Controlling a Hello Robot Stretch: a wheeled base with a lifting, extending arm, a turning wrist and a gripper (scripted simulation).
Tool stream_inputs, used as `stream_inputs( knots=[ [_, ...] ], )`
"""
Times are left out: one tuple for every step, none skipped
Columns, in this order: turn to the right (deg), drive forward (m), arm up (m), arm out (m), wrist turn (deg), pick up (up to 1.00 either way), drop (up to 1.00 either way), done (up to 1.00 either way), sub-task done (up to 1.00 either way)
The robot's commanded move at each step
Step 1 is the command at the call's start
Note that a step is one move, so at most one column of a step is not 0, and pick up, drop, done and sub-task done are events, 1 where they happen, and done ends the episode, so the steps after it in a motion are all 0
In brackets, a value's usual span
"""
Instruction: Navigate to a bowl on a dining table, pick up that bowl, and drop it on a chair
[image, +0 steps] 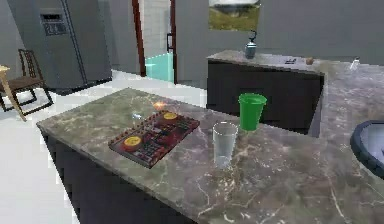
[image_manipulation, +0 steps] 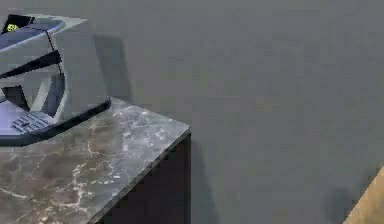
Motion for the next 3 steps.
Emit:
stream_inputs(
  knots=[
    [-45.0,0.00,0.00,0.00,0.0,0.00,0.00,0.00,0.00],
    [-9.0,0.00,0.00,0.00,0.0,0.00,0.00,0.00,0.00],
    [-3.0,0.00,0.00,0.00,0.0,0.00,0.00,0.00,0.00]
  ],
)
